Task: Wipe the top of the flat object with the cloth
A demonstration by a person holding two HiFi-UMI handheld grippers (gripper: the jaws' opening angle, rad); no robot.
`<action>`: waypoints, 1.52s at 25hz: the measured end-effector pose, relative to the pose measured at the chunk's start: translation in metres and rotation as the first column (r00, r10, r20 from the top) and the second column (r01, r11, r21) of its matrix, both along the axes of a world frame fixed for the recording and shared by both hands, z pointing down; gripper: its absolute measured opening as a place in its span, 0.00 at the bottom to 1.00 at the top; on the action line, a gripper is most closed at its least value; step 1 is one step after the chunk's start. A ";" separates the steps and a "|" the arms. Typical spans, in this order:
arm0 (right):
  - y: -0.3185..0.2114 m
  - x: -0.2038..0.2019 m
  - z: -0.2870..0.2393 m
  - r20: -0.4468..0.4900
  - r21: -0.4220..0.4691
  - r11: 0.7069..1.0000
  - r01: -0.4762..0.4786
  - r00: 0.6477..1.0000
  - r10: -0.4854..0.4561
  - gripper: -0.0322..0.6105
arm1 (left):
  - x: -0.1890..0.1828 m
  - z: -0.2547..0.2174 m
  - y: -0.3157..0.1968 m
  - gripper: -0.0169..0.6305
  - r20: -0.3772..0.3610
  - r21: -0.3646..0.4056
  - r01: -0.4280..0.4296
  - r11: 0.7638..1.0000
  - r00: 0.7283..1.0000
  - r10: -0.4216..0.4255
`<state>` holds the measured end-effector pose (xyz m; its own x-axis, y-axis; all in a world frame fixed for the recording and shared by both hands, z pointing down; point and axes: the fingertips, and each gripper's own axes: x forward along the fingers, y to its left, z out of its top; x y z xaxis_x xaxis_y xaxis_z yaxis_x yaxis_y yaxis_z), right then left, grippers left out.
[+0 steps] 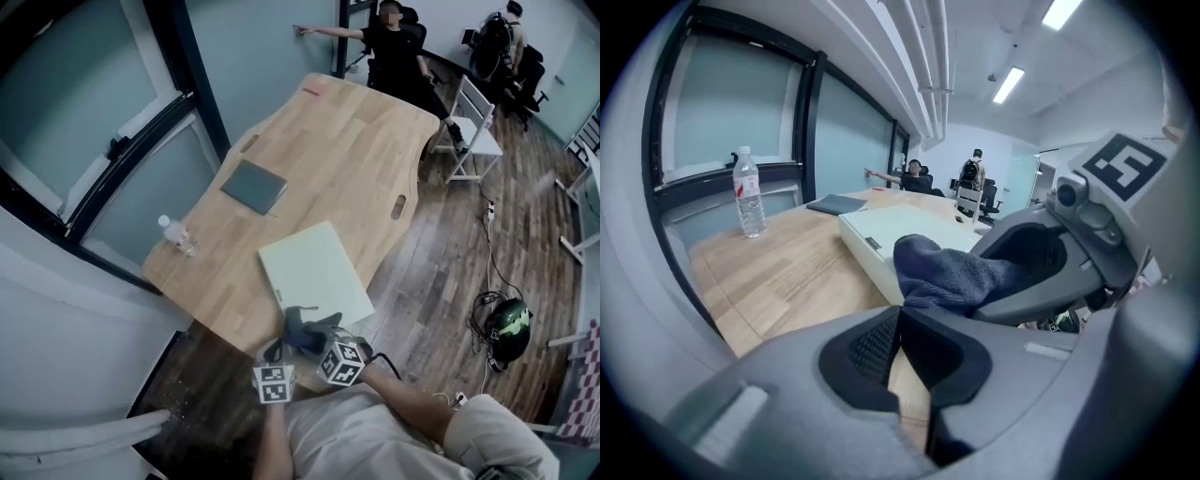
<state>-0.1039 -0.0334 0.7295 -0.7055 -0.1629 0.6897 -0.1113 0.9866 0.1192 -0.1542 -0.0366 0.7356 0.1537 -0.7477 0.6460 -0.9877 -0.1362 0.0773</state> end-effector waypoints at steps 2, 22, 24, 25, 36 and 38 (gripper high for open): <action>-0.004 0.012 -0.002 -0.009 0.001 1.000 -0.017 1.000 0.017 0.27 | 0.007 -0.007 0.001 0.04 0.009 0.007 0.012 1.000 1.000 -0.012; -0.076 0.181 0.000 -0.015 -0.033 0.907 -0.420 0.908 0.420 0.27 | 0.070 -0.016 0.061 0.04 0.011 -0.002 0.039 0.999 0.999 -0.039; -0.081 0.196 0.002 -0.002 -0.045 0.877 -0.478 0.878 0.479 0.27 | 0.074 -0.020 0.073 0.04 0.020 0.010 0.040 0.999 0.999 -0.040; -0.082 0.205 0.005 0.000 -0.050 0.860 -0.508 0.861 0.509 0.27 | 0.076 -0.021 0.079 0.04 0.024 0.013 0.041 0.999 0.999 -0.041; -0.081 0.289 -0.035 0.078 -0.220 0.566 -0.794 0.564 0.822 0.27 | 0.074 -0.052 0.072 0.04 -0.021 0.061 0.101 0.993 0.995 -0.100; -0.084 0.287 -0.058 0.157 -0.431 0.379 -0.819 0.345 0.925 0.27 | 0.052 -0.071 0.045 0.04 -0.083 0.084 0.203 0.976 0.977 -0.196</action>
